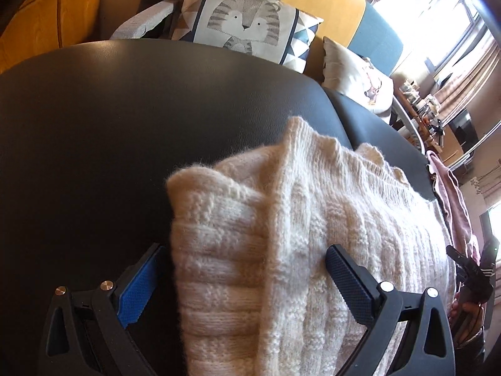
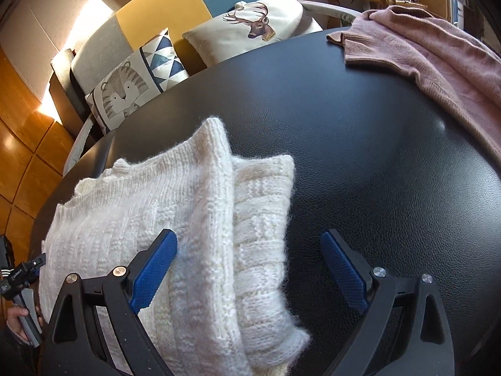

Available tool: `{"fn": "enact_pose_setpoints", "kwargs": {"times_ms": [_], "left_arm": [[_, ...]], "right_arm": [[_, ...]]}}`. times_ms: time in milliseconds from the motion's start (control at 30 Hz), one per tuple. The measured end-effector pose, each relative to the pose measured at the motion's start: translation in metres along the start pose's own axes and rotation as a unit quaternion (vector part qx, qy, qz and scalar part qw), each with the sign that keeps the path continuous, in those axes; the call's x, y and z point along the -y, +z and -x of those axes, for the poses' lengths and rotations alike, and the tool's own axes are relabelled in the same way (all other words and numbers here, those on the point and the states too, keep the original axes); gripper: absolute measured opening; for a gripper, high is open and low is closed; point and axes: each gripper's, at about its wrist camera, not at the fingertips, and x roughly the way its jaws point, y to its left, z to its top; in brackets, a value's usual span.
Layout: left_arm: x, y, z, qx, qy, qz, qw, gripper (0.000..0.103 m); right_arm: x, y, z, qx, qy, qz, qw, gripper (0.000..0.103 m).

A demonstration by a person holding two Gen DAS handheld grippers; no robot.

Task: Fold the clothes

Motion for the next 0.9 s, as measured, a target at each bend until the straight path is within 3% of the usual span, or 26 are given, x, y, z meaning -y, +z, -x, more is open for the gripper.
{"fn": "enact_pose_setpoints", "kwargs": {"times_ms": [200, 400, 567, 900], "left_arm": [[-0.003, 0.001, 0.001, 0.007, 0.01, 0.01, 0.9999, 0.103], [0.011, 0.002, -0.003, -0.005, 0.017, -0.019, 0.9997, 0.103], [0.021, 0.001, -0.007, -0.002, 0.048, -0.032, 0.9983, 0.103], [0.018, -0.005, -0.004, 0.014, 0.04, -0.037, 0.9984, 0.103]], "right_arm": [[-0.003, -0.002, -0.005, -0.003, 0.004, 0.012, 1.0, 0.096], [-0.005, -0.002, -0.008, -0.005, 0.008, 0.024, 1.0, 0.098], [-0.012, -0.006, -0.012, -0.01, -0.001, 0.053, 0.999, 0.1], [-0.016, -0.008, -0.02, -0.024, -0.017, 0.085, 0.996, 0.103]]}}
